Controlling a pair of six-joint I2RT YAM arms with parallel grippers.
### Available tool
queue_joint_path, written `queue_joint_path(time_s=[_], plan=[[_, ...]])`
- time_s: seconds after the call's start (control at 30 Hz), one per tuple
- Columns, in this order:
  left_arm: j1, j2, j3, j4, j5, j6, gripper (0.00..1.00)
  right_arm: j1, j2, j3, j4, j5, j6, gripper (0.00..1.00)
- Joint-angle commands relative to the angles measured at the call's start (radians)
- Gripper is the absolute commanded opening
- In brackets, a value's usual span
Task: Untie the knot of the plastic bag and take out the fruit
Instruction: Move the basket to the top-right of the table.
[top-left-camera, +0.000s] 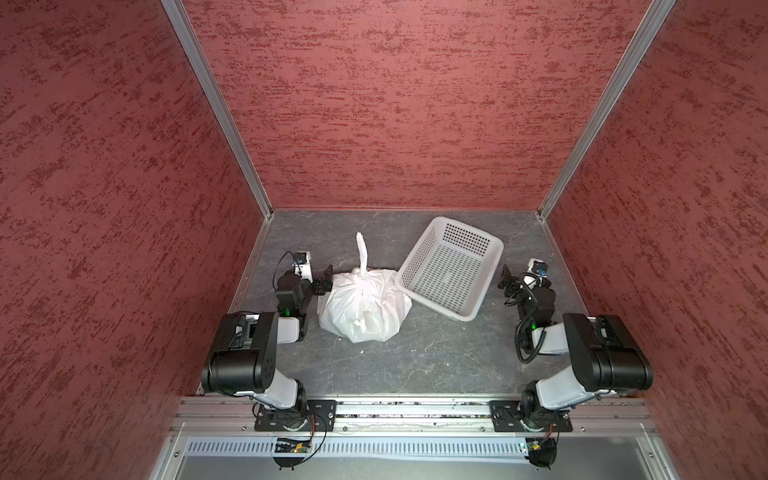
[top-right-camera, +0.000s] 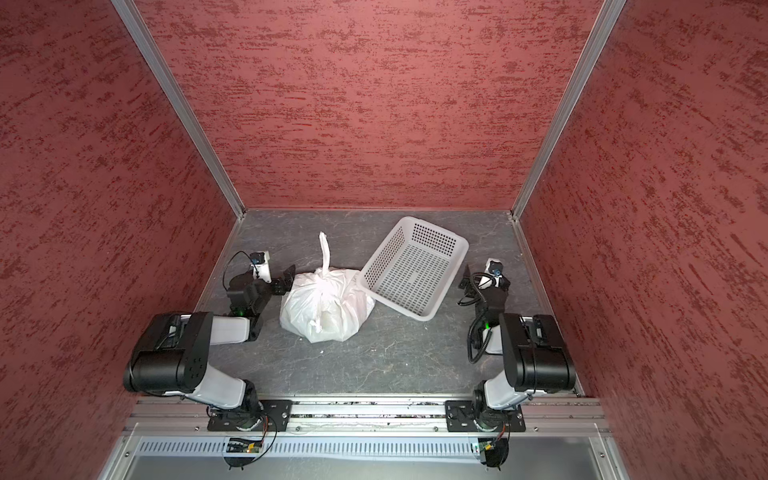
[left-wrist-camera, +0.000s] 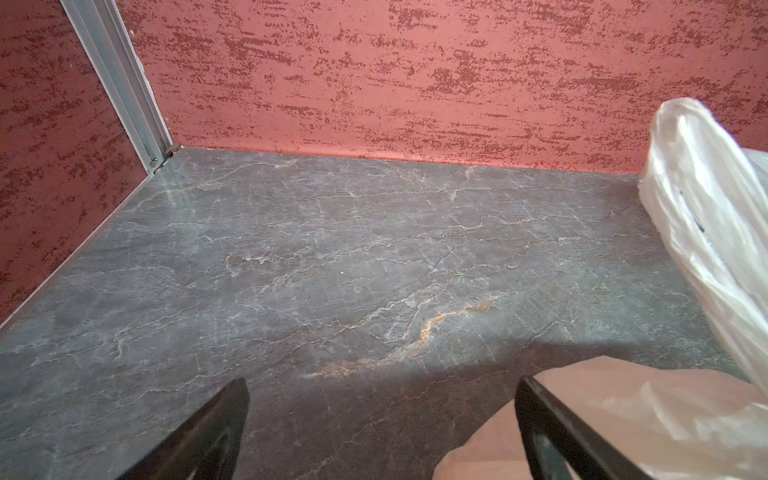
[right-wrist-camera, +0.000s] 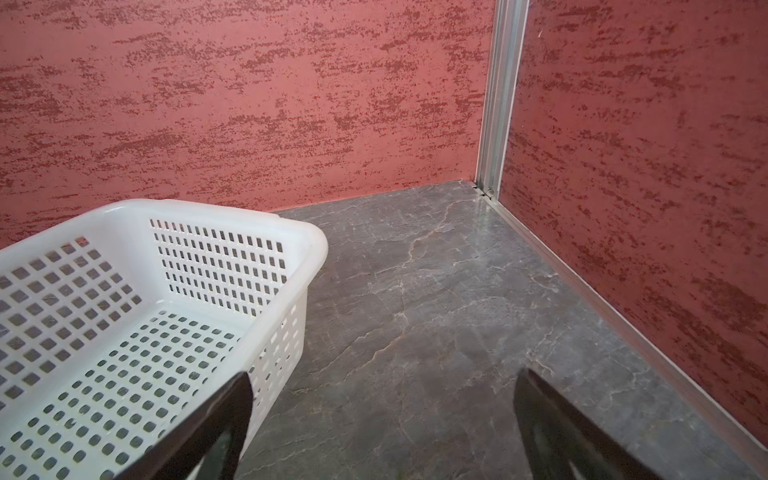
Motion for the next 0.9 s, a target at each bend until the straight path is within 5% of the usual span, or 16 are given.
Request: queue_joint_path(time_s=[0.0,0.87], plan=[[-0.002,0.008,0.012,-0.005,-0.002,0.003,1.0,-0.001,0.001,0.002,0.026,-0.013,-0.002,0.99],[-0.003,0.008,0.012,-0.005,0.0,0.003,1.0,-0.002,0.001,0.017,-0.002,-0.034,-0.011,0.99]])
